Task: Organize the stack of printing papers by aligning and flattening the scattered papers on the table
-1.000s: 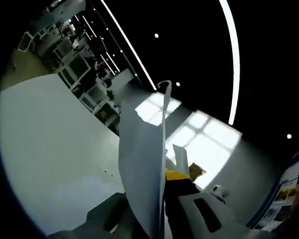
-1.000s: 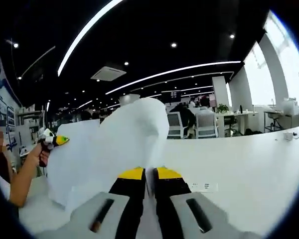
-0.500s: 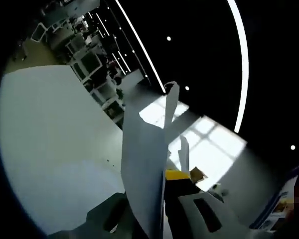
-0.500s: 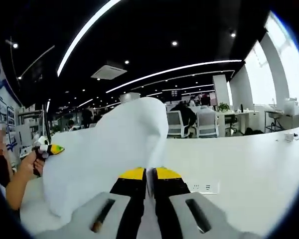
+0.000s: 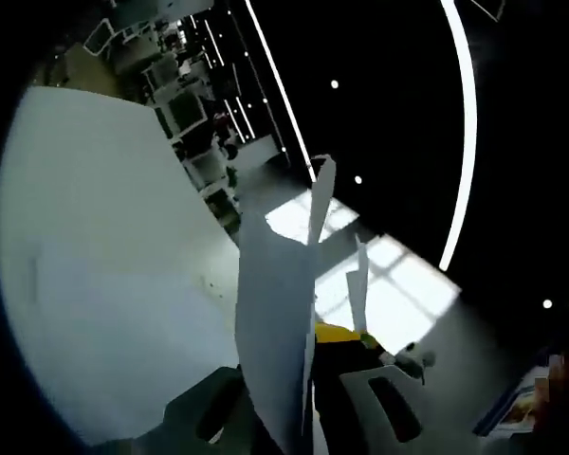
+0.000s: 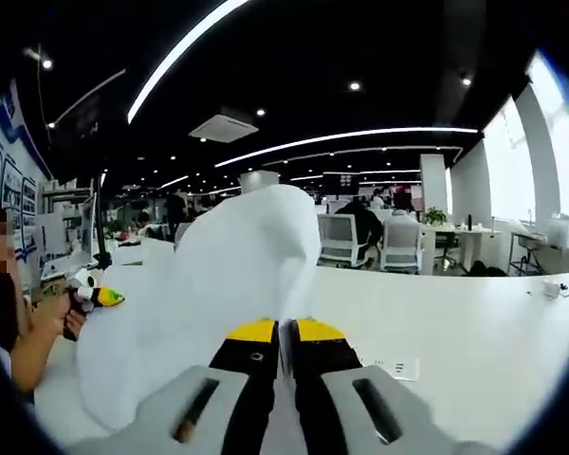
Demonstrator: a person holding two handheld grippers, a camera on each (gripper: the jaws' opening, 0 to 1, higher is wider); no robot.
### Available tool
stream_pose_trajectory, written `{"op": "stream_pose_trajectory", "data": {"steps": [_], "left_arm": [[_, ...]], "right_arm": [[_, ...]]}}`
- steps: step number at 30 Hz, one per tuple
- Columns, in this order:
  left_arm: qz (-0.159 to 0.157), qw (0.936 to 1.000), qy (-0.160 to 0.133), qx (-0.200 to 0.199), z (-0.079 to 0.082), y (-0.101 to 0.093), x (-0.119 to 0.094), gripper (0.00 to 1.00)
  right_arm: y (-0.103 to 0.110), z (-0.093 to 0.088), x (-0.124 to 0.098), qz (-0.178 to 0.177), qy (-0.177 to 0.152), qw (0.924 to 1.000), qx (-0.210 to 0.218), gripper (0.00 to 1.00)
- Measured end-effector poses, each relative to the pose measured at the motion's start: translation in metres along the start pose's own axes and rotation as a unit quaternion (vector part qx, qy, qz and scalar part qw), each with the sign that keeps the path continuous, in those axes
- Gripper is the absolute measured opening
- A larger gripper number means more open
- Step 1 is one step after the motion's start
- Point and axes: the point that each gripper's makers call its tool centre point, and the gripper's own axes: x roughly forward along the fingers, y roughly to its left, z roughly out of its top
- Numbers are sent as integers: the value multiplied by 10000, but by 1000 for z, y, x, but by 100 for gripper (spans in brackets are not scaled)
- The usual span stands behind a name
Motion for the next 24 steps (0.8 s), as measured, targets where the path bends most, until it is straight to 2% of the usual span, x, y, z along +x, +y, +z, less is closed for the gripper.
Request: {"op": "stream_pose_trajectory", "data": {"steps": [5,11,17,24], "left_arm": [[138,9997,122,-154,-12,13,3,6],[135,9993,138,-335,-12,19,6,6],[227,9992,147,-307,-17,20,5,6],[358,9987,103,-347,-14,31,5,6]], "right_arm": [[5,-6,6,70,115,9999,-33,2],[12,-19,16,197,317,9993,-5,2],[17,-26,25,262,443,9987,-21,2],[21,-37,36,302,626,9976,-36,2]]}}
